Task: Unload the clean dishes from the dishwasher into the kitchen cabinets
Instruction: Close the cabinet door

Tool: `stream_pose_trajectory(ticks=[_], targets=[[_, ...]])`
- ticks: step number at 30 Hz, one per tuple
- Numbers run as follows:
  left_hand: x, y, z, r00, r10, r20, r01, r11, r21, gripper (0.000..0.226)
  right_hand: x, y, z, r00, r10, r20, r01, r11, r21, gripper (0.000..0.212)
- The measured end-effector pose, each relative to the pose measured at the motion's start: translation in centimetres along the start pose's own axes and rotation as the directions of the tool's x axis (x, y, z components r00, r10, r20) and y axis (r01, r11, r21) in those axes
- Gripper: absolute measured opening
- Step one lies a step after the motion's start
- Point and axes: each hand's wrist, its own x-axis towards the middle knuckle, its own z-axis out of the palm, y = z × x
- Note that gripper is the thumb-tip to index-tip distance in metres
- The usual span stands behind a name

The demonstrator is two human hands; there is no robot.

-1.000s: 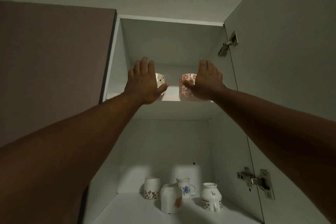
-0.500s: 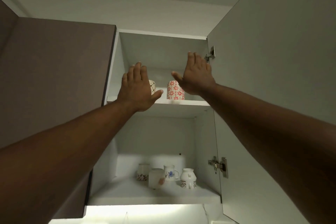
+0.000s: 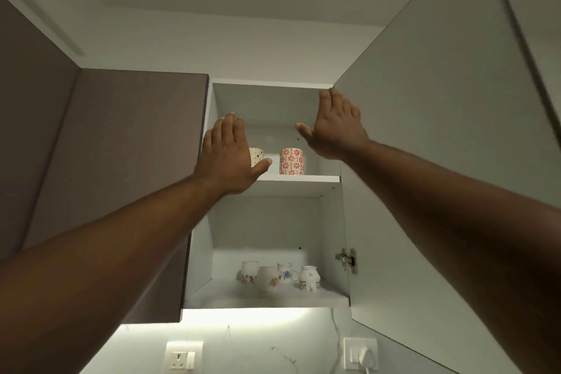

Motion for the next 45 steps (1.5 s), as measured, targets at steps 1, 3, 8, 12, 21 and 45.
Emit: stream_pose_trajectory(ticks=[1,3,8,12,21,45], targets=[[-0.6,0.6,-1.3,1.000,-0.007,-0.005,0.007,1.000,-0.016,0.096,-0.6,0.0,-1.5,1.000,-0.002,-0.003,0.002,1.000,0.000,0.086],[-1.9,1.4,-3.8,0.999,-0.028,0.019,0.029,0.998,-0.047,0.097,-1.8,0.0,-3.8,1.000,-0.009,0.017,0.009,1.000,-0.020,0.086],[-4.2,4.1,-6.0,0.997,-0.061,0.052,0.067,0.989,-0.135,0.099,-3.9,0.8,-7.6,0.999,-0.023,0.037,0.024,0.999,-0.025,0.083],[-5.6,7.6,-7.3,0.995,-0.057,0.086,0.075,0.974,-0.212,0.100,-4.5,2.7,-10.6,0.998,-0.011,0.060,0.013,0.999,-0.033,0.083],[-8.2,17.4,-7.1,0.981,-0.067,0.180,0.120,0.945,-0.305,0.098,-4.0,8.0,-14.7,1.000,0.009,0.015,-0.008,0.999,-0.046,0.081],[-15.0,40.3,-3.2,0.868,0.067,0.492,0.338,0.647,-0.684,0.109,-4.9,20.8,-15.5,0.933,0.352,-0.078,-0.273,0.832,0.484,0.064]])
